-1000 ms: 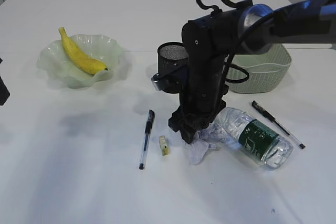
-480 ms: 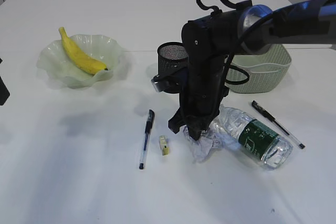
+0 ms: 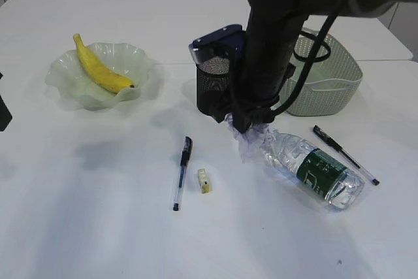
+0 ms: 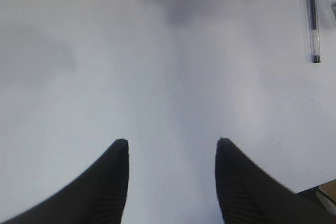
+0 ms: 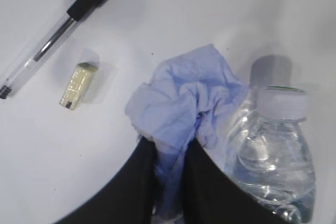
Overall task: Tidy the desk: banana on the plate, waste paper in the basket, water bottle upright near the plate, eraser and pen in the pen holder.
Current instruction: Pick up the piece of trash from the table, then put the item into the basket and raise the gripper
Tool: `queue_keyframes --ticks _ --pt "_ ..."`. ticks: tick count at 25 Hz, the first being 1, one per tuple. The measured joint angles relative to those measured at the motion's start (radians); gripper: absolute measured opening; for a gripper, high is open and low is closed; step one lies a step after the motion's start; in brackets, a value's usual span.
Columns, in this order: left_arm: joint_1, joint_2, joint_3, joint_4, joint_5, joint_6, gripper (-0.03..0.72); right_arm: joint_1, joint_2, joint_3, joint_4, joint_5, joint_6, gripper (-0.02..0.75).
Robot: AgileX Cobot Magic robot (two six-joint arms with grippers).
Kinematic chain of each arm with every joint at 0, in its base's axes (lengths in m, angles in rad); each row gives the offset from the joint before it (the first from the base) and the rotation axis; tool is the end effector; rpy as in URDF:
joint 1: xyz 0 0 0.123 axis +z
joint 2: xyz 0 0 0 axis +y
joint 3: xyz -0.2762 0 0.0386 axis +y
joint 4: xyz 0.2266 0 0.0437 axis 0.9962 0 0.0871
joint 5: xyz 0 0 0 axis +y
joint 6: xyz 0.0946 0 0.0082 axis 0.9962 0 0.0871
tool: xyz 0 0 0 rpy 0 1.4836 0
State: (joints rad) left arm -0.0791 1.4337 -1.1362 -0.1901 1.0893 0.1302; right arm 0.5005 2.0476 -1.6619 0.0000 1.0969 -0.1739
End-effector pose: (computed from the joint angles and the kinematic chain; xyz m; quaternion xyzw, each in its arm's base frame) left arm 0.2536 -0.0361 0.2872 0.0710 0.9843 -0.0858 0.1368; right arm 0.3544 0.1938 0.2124 -0.3296 0.9401 0.0142 0.0864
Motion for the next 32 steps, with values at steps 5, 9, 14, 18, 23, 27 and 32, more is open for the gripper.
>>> queue_keyframes --ticks 5,9,14,18,23,27,32 --pt "0.0 0.0 0.0 0.0 0.0 0.0 0.374 -0.031 -0.068 -0.03 -0.016 -0.013 0.016 0.102" --pt "0.0 0.0 0.0 0.0 0.006 0.0 0.374 -0.083 -0.079 -0.077 -0.025 -0.017 0.036 0.102" --pt "0.0 0.0 0.0 0.0 0.011 0.0 0.374 -0.171 -0.079 -0.099 -0.031 -0.074 0.107 0.102" --pt "0.0 0.0 0.0 0.0 0.013 0.0 0.374 -0.251 -0.079 -0.099 -0.033 -0.16 0.174 0.102" --pt "0.0 0.0 0.0 -0.002 0.013 0.0 0.374 -0.321 -0.079 -0.099 -0.051 -0.321 0.255 0.102" --pt "0.0 0.0 0.0 -0.002 0.013 0.0 0.374 -0.342 -0.046 -0.1 -0.11 -0.412 0.28 0.102" --pt "0.0 0.0 0.0 -0.004 0.013 0.0 0.374 -0.353 0.029 -0.1 -0.162 -0.484 0.363 0.102"
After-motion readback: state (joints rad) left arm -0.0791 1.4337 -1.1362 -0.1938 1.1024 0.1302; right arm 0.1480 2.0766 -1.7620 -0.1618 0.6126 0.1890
